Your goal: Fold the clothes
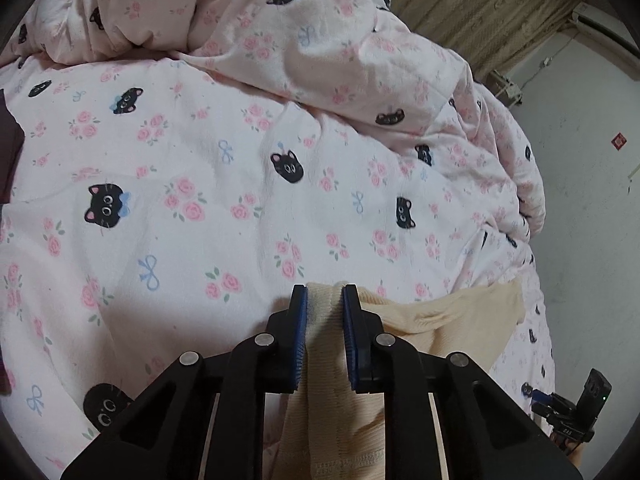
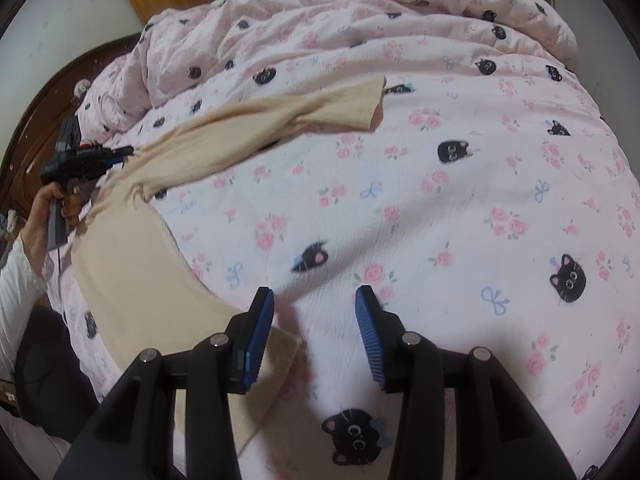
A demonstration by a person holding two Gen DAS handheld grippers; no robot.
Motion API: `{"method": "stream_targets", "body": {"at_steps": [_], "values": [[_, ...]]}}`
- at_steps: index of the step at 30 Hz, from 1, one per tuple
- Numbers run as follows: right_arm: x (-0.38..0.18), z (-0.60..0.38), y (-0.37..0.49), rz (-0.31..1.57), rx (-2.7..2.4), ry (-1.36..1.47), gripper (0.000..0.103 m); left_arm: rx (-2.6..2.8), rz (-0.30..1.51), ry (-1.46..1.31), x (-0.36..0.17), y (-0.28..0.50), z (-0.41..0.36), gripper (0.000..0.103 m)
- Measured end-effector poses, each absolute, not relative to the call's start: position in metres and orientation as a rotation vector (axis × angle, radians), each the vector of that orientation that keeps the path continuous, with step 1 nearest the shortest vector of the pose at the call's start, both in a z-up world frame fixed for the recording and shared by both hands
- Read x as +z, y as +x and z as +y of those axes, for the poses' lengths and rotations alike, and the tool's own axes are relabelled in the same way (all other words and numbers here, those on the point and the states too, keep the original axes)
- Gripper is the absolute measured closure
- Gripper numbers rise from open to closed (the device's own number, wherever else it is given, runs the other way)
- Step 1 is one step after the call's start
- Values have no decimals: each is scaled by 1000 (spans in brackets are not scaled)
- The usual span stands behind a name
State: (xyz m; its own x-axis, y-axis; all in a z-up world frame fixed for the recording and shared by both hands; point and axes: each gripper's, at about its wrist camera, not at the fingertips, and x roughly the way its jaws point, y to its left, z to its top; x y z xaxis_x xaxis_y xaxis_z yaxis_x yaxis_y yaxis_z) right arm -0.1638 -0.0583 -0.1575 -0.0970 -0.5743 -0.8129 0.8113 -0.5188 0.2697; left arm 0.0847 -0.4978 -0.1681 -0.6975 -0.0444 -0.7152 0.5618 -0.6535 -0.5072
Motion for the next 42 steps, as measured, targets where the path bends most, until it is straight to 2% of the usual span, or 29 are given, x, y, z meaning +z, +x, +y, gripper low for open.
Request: {"method": "stream_targets", "body": {"at_steps": [7, 15, 22, 26, 27, 28, 29, 30, 31, 42], "values": [[-146, -78, -202, 88, -1830, 1158, 58, -2337, 1096, 892, -167, 91, -512, 89], [-157, -110, -294, -360, -1824, 1253, 58, -2317, 1099, 835, -169, 94, -518, 89], [-181, -151, -341, -450, -1792, 1325, 58, -2325, 1068, 829, -166, 91, -519, 89], [-194, -174, -353, -428, -1745, 1361, 58, -2346, 1063, 816, -163, 90, -520, 89], [-195, -178, -354, -421, -1744, 1359, 59, -2349, 1059, 817, -163, 89, -520, 89], [-196, -182, -355, -415, -1742, 1357, 67, -2352, 1057, 815, -163, 88, -520, 89], [-197, -185, -355, -409, -1737, 1355, 84, -2356, 1059, 810, -163, 88, -520, 89], [-197, -188, -355, -404, -1729, 1352, 94, -2357, 1061, 806, -162, 88, -520, 89], [-195, -190, -354, -400, -1728, 1344, 98, -2358, 1064, 802, -162, 88, -520, 89], [-165, -181, -357, -493, -1744, 1187, 98, -2325, 1063, 738, -161, 98, -524, 89]]}}
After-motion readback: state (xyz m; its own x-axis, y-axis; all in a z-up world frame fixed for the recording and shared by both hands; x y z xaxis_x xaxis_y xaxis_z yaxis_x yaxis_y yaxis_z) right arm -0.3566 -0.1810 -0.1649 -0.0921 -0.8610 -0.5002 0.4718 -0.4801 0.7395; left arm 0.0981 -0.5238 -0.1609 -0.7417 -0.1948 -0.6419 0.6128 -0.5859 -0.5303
